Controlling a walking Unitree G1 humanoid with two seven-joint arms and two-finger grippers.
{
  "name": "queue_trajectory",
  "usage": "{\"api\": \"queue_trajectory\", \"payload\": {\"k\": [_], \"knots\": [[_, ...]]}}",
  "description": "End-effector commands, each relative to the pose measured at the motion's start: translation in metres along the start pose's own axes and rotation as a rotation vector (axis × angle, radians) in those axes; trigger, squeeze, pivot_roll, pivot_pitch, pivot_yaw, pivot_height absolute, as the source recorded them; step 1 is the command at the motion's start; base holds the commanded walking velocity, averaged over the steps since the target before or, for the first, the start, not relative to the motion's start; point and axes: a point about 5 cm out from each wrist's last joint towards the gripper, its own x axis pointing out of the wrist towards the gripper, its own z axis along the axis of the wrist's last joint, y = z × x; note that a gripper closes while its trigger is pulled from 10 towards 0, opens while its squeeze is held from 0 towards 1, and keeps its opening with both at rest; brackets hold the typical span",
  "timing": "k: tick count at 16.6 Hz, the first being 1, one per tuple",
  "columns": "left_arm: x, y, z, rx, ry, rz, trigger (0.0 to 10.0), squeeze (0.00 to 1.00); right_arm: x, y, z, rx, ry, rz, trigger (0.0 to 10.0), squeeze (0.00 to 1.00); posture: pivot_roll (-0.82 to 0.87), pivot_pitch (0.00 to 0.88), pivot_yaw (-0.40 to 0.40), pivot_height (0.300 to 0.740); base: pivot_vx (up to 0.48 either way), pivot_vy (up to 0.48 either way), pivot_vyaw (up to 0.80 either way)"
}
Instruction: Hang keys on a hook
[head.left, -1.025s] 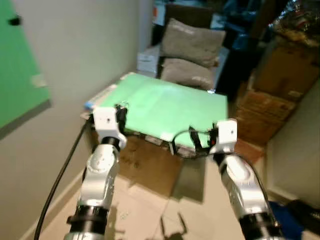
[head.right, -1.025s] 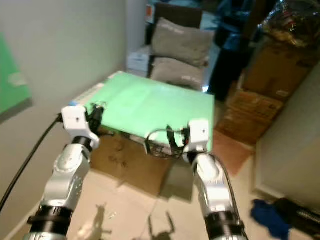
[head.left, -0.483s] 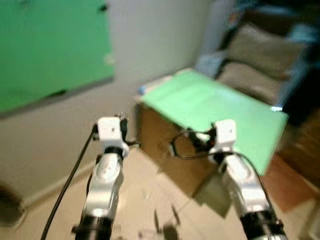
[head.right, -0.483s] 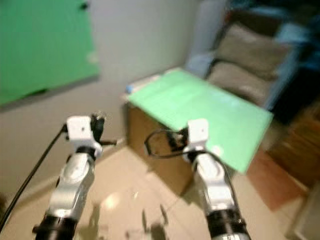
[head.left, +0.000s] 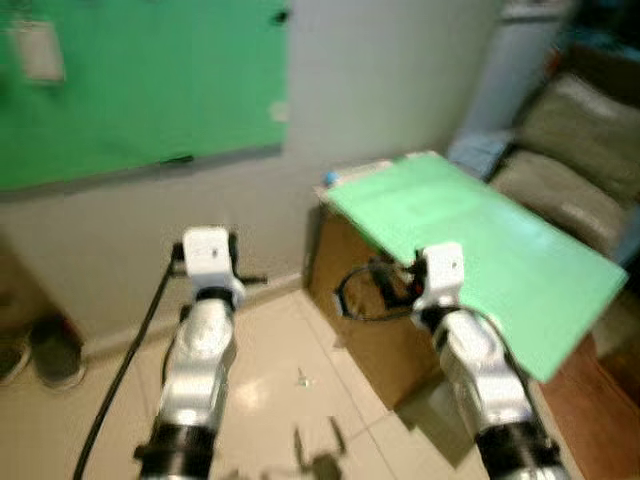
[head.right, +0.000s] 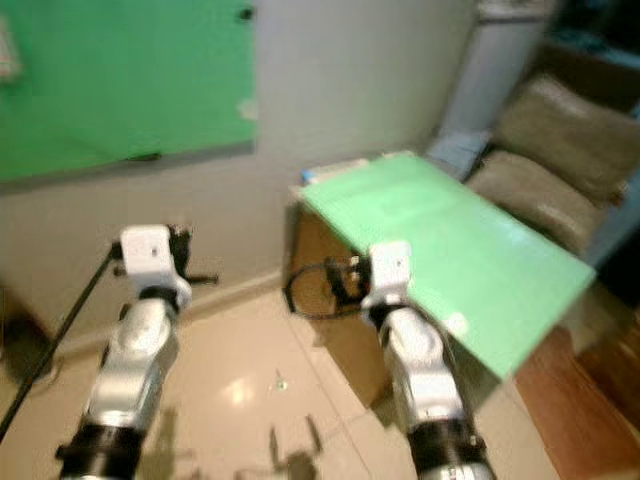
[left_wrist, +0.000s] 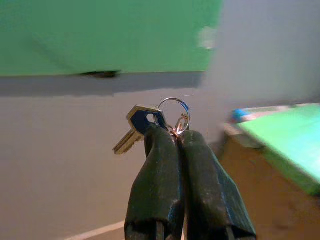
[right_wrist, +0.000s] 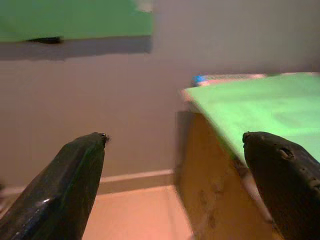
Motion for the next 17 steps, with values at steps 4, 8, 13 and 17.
{"api": "queue_trajectory", "payload": {"k": [4, 8, 13, 17], "knots": [[0.002, 0.001, 0.005, 0.073, -0.012, -0.006, 10.0, 0.0, 0.005, 0.004, 0.003, -0.003, -0.007, 0.03, 10.0, 0.0, 0.07, 0.0, -0.09, 0.74, 0.0, 0.0, 0.54], [0.001, 0.011, 0.004, 0.074, 0.005, 0.043, 10.0, 0.0, 0.007, 0.008, -0.001, 0.011, -0.001, 0.04, 10.0, 0.0, 0.08, 0.0, -0.082, 0.74, 0.24, 0.0, 0.52], [0.007, 0.006, 0.01, 0.075, -0.011, 0.012, 10.0, 0.0, 0.012, 0.005, 0.008, 0.021, -0.032, -0.006, 10.0, 0.0, 0.07, 0.0, -0.07, 0.74, 0.48, 0.0, 0.52], [0.003, 0.003, 0.005, 0.053, 0.002, -0.011, 10.0, 0.0, 0.004, -0.021, 0.028, 0.069, -0.174, -0.258, 10.0, 0.0, 0.06, 0.0, -0.076, 0.74, 0.48, 0.0, 0.0]]}}
